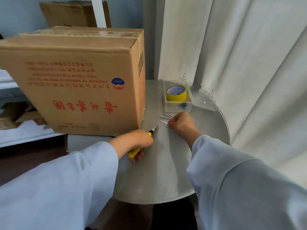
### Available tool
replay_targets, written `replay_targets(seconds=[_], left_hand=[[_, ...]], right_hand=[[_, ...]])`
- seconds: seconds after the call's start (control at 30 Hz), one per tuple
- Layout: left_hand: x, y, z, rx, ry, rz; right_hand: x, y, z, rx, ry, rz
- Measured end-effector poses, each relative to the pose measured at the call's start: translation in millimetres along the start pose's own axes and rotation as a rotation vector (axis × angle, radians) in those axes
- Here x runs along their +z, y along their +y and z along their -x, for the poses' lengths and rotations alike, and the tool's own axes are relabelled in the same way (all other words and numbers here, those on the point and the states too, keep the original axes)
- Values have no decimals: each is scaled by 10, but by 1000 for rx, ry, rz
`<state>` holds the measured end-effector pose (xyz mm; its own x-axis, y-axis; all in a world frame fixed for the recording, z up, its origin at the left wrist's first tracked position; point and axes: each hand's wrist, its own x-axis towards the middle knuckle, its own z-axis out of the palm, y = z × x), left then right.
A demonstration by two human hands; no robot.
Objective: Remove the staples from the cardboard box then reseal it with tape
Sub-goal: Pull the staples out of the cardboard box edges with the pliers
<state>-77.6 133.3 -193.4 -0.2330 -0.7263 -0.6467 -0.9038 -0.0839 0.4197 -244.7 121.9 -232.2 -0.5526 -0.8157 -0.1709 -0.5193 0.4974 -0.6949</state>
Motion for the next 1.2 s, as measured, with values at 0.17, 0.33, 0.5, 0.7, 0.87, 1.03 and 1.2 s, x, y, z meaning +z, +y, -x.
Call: replay_targets(seconds=[0.17,0.33,0.5,0.7,0.87,1.03,1.2], left_hand=[[46,1,-30,-3,23,-39],[84,-18,-17,31,53,-116],[158,-84,123,152,187,-328],[-31,-389,500,331,575,-525],[-638,-632,999,538,959,-543],[-1285,-655,1405,556,1251,-481],[-1648,-727,1519,395,1169,-382]], right_hand=[[-3,30,-99,20,73,-127],[-49,121,-59,-8,94,-172],[-103,78,78,-53,79,-174],[-322,-176,314,-146,84,-159],[-555,-580,641,-247,104,-198],[-709,-1068,963,-381,158,-338],[-593,-1476,1314,-602,289,-309]])
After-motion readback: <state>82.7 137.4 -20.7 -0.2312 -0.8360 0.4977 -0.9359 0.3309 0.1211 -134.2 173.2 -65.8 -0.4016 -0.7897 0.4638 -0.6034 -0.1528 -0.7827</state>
